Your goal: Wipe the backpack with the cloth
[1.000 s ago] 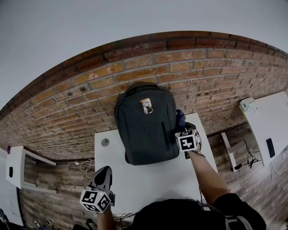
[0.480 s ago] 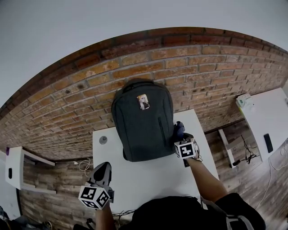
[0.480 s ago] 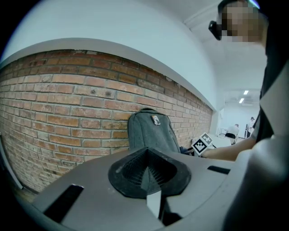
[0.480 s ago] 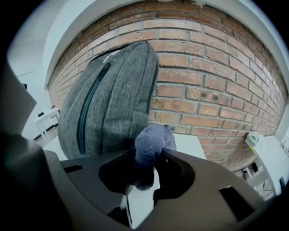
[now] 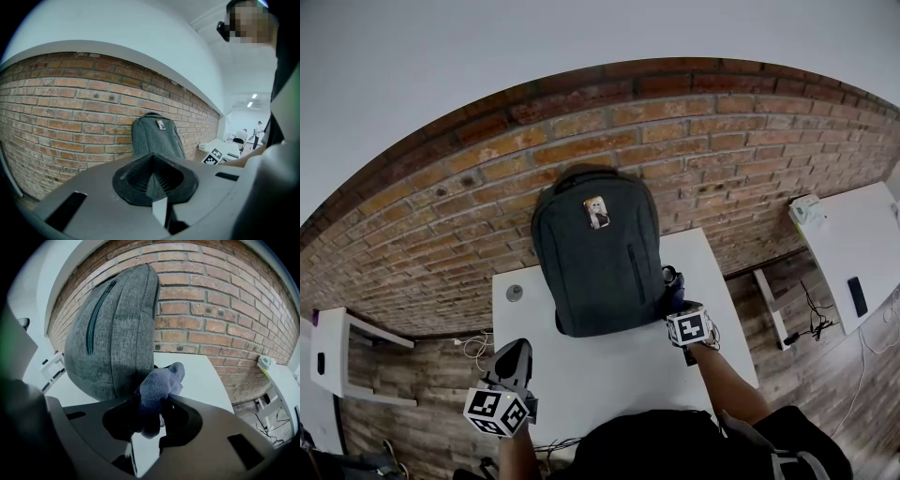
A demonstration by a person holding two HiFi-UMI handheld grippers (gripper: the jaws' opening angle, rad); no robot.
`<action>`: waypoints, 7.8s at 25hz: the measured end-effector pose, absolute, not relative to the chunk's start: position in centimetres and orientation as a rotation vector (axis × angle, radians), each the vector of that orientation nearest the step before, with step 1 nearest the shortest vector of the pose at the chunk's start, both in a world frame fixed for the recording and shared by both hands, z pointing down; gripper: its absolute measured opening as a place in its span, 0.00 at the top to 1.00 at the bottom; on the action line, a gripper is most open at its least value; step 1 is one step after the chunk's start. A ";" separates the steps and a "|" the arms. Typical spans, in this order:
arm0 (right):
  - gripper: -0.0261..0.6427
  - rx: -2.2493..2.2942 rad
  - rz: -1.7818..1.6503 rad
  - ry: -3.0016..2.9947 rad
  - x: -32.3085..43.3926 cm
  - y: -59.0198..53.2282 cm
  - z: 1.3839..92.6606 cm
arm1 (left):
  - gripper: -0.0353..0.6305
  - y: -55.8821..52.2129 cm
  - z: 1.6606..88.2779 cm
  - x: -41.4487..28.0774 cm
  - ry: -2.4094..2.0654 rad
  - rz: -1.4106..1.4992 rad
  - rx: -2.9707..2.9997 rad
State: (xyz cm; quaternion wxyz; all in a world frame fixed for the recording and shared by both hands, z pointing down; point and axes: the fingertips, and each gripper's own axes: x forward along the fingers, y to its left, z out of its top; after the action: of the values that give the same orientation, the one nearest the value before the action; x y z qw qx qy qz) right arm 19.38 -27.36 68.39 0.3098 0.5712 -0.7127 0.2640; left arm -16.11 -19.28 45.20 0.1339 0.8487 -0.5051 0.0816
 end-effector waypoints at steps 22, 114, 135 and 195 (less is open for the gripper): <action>0.81 1.536 0.416 -2.082 16.3 -36.4 56.2 | 0.95 -18.4 45.8 -17.9 -1.509 0.217 2.416; 0.81 1.213 0.580 -2.215 8.7 -24.2 65.0 | 0.95 -17.2 46.2 -17.6 -1.519 0.255 2.396; 0.81 1.055 0.512 -2.275 3.2 -23.6 64.7 | 0.95 -16.8 46.8 -18.8 -1.549 0.251 2.358; 0.81 1.451 0.080 -2.401 0.0 -47.2 38.0 | 0.95 -17.2 49.2 -24.8 -1.595 0.220 2.256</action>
State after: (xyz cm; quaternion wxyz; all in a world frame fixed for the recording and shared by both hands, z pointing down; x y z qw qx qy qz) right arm 0.02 -47.23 37.98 0.1669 0.5098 -0.8435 0.0281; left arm -24.84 -17.19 49.16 0.1839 0.8001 -0.5657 0.0779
